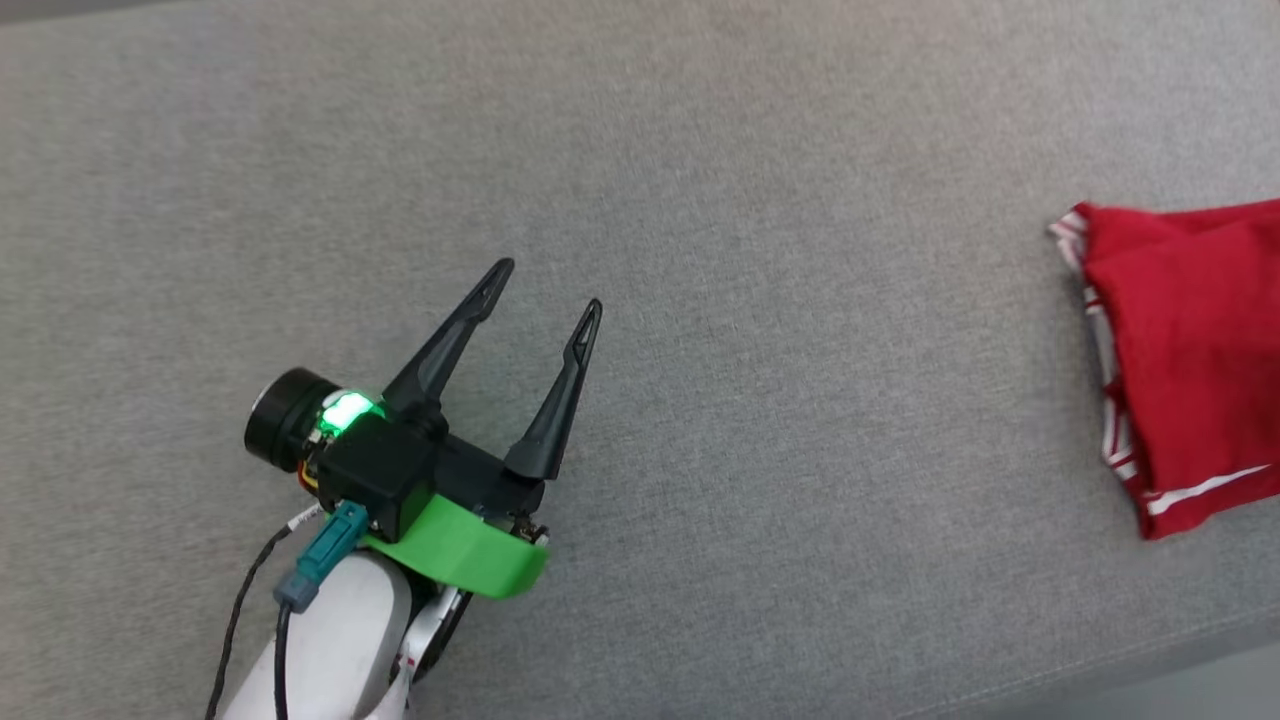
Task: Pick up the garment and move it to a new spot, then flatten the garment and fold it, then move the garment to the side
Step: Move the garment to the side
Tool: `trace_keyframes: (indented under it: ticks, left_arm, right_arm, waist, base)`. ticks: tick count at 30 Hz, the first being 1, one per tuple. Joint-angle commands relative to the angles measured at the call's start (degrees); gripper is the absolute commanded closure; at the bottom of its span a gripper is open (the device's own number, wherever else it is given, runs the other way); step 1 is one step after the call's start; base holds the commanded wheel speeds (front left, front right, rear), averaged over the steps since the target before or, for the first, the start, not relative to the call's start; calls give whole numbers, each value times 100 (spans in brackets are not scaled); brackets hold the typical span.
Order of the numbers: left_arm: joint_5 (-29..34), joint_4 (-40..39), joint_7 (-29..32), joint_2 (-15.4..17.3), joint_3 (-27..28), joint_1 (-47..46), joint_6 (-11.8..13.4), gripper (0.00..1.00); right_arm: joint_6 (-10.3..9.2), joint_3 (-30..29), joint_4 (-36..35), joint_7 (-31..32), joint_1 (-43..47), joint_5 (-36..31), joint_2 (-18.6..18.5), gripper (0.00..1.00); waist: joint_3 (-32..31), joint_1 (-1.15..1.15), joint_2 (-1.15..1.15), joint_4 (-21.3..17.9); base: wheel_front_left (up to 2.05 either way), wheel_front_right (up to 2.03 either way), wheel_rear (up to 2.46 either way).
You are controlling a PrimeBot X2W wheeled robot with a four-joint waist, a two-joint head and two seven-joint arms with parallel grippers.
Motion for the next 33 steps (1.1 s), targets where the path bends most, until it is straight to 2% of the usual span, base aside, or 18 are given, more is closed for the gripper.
trace_keyframes:
  ticks: [1,5,6,10,17,22,23,24,25,26,33]
  left_arm:
    - [47,-100,-15,86,-26,-179,-16,0]
    - [29,-309,72,167,-31,-309,-16,0]
    - [22,-451,146,226,-5,-380,-11,0]
    - [14,-568,210,288,40,-444,10,0]
    - [-18,-561,181,293,40,-444,50,0]
    - [-62,-443,112,240,17,-398,71,0]
    - [-73,-413,96,224,14,-390,75,0]
    - [-82,-382,83,209,6,-385,75,0]
    - [-90,-350,71,194,-2,-378,76,0]
    - [-106,-300,55,172,-9,-364,76,0]
    - [-321,90,-21,-8,168,-106,122,0]
  right_arm:
    - [-5,-200,367,-356,-253,-133,104,100]
    - [-5,-531,1024,-895,-612,-344,319,100]
    - [-5,-714,1435,-1246,-910,-513,492,100]
    - [-5,-948,1899,-1582,-1292,-760,658,100]
    - [-5,-1297,2593,-1846,-1659,-1204,837,100]
    - [-5,-1437,2916,-1779,-1715,-1394,926,100]
    - [-5,-1486,2965,-1744,-1720,-1415,948,97]
    - [-5,-1516,2999,-1715,-1713,-1439,958,77]
    - [-5,-1544,3011,-1710,-1707,-1466,962,19]
    - [-5,-1589,3023,-1698,-1699,-1493,972,0]
    - [-5,-1729,2712,-1723,-1525,-1515,991,0]
  waist:
    - [678,-1,0,-327]
    - [915,-1,0,-288]
    - [1075,-1,0,-247]
    - [1248,-1,0,-172]
    - [1261,-1,0,-10]
    - [1096,-1,0,59]
    - [1044,-1,0,65]
    - [993,-1,0,76]
    - [942,-1,0,84]
    - [850,-1,0,97]
    - [45,-1,0,216]
  base:
    - [0,0,0]
    - [0,0,0]
    - [0,0,0]
    - [0,0,0]
    - [0,0,0]
    - [0,0,0]
    - [0,0,0]
    - [0,0,0]
    - [0,0,0]
    - [0,0,0]
    - [0,0,0]
